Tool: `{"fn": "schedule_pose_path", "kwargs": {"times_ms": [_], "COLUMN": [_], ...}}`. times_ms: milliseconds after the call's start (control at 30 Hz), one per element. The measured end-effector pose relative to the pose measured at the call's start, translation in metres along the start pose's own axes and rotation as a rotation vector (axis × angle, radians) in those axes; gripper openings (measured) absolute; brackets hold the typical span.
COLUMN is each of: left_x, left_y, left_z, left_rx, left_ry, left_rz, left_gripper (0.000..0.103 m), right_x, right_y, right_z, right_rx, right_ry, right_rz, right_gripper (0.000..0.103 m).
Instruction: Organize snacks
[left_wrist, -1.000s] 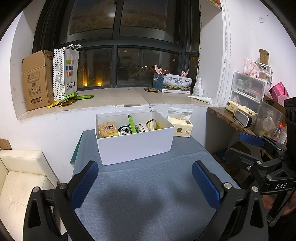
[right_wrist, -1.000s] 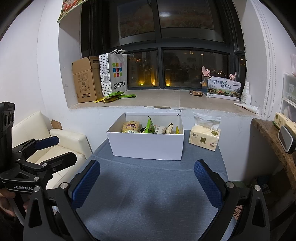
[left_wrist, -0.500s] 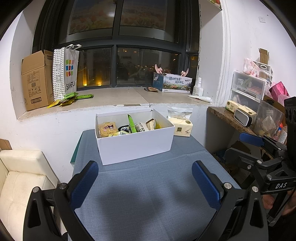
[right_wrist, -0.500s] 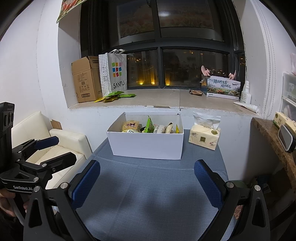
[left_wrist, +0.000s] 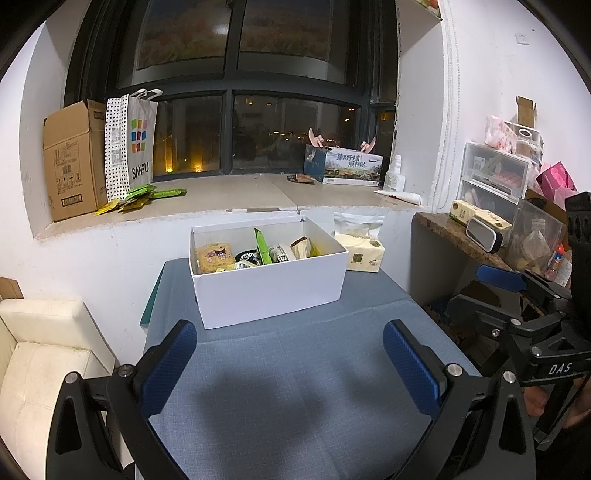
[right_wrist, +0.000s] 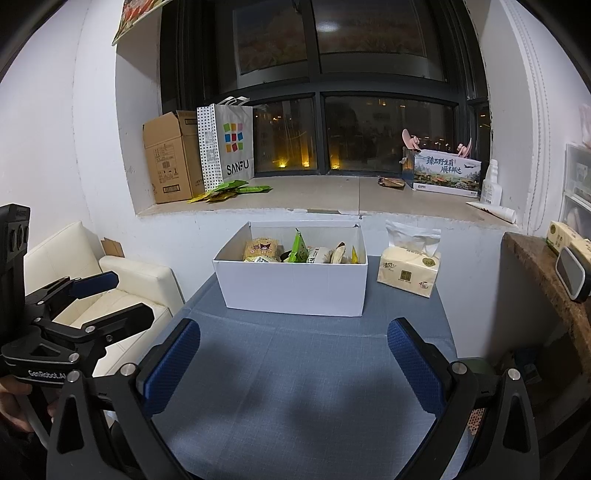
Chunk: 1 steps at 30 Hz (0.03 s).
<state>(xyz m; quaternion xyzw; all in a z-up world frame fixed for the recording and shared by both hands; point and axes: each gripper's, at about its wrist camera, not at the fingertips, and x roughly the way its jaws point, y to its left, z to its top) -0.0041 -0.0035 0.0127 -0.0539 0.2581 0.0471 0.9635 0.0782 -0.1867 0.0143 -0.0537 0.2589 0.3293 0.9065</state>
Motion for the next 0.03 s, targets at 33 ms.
{"fn": "schedule_pose_path", "kwargs": {"times_ms": [33], "left_x": [0.0001], "left_y": [-0.0001], "left_z": [0.0002], "left_rx": [0.001], "left_ry": [0.001], "left_rz": [0.002], "left_gripper": [0.103], "right_x": [0.0006], "right_y": [0.0], "right_z": [0.0], "right_rx": [0.001], "right_ry": [0.001], "right_rz": [0.0], "right_gripper": [0.103]}}
